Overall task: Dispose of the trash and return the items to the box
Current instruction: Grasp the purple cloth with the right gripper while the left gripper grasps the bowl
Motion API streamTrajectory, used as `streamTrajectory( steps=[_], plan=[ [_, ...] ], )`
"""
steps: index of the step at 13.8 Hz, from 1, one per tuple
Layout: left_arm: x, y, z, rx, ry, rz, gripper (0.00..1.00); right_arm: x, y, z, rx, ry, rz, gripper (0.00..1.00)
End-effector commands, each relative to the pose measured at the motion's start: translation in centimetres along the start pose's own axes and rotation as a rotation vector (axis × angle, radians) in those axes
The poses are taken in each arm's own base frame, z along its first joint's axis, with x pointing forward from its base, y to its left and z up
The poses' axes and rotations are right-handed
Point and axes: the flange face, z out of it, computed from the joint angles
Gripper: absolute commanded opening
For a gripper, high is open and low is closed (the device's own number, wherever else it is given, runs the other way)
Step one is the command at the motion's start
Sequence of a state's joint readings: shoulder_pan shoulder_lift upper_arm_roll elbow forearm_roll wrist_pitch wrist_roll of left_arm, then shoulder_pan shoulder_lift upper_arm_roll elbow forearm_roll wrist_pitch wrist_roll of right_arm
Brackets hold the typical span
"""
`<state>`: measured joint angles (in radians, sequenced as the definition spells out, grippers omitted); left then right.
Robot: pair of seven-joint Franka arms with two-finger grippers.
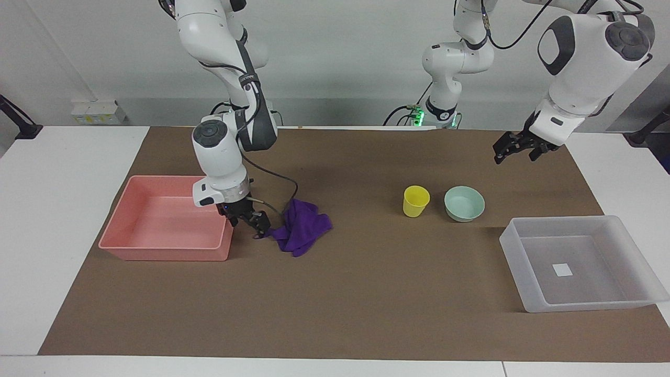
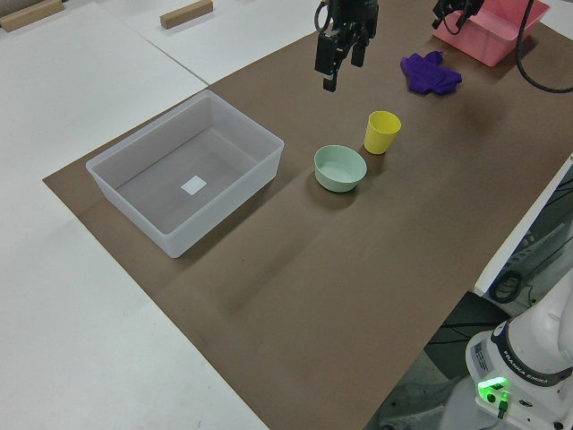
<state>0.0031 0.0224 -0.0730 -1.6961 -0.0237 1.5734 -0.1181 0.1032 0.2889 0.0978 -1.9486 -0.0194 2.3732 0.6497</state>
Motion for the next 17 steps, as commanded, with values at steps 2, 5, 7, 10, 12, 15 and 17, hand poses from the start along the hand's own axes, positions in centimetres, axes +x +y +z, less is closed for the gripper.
streamTrajectory(
  steps=[2,5,7,10,12,15,17],
  plan=[
    [0.2,1.5,5.2,0.023,-0.103,0.021,1.00,-3.1,-4.4,1.5,0.043,0.016,0.001,1.00],
    [-1.3,2.2,10.2,0.019,-0.026,0.034,1.00,-5.3,-6.8,3.3,0.053,0.008,-0.032,1.00],
    [-3.6,2.1,15.3,0.008,0.102,0.044,1.00,-6.8,-8.0,4.6,0.054,-0.002,-0.048,1.00],
    [-3.2,1.4,18.9,0.002,0.147,0.042,1.00,-7.8,-8.2,5.1,0.044,-0.014,-0.062,1.00],
    [-3.0,1.2,20.3,0.004,0.118,0.038,1.00,-9.6,-8.3,5.9,0.029,-0.025,-0.100,1.00],
    [-2.8,1.1,21.3,0.005,0.108,0.037,1.00,-9.7,-8.2,5.9,0.036,-0.016,-0.115,0.40],
    [-2.2,0.6,22.9,0.005,0.091,0.028,0.93,-9.7,-8.2,5.8,0.034,-0.017,-0.122,0.00]
  ],
)
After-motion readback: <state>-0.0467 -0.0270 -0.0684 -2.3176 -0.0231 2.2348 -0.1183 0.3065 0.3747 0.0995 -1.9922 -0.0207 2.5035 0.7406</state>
